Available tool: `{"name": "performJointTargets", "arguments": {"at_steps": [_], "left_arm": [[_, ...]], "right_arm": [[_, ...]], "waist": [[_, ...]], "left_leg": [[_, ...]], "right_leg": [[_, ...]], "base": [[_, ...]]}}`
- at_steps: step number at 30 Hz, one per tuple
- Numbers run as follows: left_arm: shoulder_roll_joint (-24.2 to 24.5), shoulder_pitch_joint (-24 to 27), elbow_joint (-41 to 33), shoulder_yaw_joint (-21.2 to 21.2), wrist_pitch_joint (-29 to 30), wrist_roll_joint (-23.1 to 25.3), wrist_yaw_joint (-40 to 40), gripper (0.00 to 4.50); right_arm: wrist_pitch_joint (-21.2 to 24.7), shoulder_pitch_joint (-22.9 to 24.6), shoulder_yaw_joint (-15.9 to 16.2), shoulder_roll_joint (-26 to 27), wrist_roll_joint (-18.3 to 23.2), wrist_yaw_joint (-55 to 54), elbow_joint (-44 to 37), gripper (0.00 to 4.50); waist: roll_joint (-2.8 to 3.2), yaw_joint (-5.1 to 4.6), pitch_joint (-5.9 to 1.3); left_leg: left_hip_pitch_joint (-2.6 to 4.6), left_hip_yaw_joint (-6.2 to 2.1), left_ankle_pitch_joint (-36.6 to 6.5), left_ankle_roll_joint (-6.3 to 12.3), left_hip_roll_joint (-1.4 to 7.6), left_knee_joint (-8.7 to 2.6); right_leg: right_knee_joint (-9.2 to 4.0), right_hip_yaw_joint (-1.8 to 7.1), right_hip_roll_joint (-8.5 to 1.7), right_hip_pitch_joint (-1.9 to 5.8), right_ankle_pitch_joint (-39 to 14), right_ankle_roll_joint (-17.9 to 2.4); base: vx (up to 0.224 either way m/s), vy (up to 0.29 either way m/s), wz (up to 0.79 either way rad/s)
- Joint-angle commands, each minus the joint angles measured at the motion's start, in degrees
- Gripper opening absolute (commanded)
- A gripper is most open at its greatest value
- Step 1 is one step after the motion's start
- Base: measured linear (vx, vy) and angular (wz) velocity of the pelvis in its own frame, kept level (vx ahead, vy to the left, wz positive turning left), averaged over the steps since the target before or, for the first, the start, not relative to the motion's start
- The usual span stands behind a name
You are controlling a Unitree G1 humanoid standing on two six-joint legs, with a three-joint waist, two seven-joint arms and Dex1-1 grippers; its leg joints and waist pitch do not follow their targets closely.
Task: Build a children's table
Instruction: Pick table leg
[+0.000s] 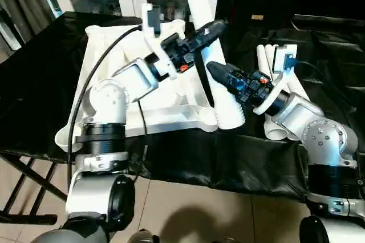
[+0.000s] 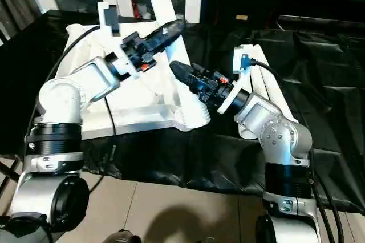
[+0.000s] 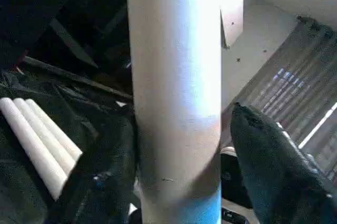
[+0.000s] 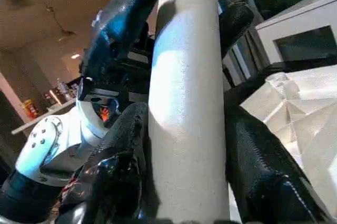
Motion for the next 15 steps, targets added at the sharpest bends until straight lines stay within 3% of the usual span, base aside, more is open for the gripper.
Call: {"name": "performJointTargets", "arguments": {"at_steps": [1,10,15], "left_arm": [[-0.29,0.02,-2.86,-1.08,1.67,-2.43,-2.08,2.45],[0.69,0.74,-4.01,-2.98,2.41,-2.92,-4.41,1.9],[0.8,0.69,-3.86,-2.79,2.5,-3.09,-3.78,1.85]], "right_arm": [[0.54,0.12,0.14,-0.3,-0.94,-1.21,0.01,1.8],[-0.28,0.05,1.62,-0.79,-1.71,-1.48,1.08,1.8],[-0.32,0.07,2.21,-1.0,-2.13,-1.59,1.17,1.8]], "waist": [[-0.1,-0.08,-4.59],[0.0,-0.05,-4.64],[-0.03,-0.06,-4.64]], "left_leg": [[0.65,-0.84,-1.36,2.02,2.25,-4.08],[0.57,-0.87,-0.77,2.11,2.24,-4.08],[0.6,-0.87,-0.92,1.82,2.23,-4.09]], "right_leg": [[-4.32,2.66,-4.39,4.06,-1.36,-13.57],[-4.16,2.62,-4.38,4.14,0.16,-13.83],[-4.21,2.66,-4.38,4.13,-0.64,-13.45]], "base": [[0.0,0.0,0.0],[0.0,0.0,0.0],[0.0,0.0,0.0]]}}
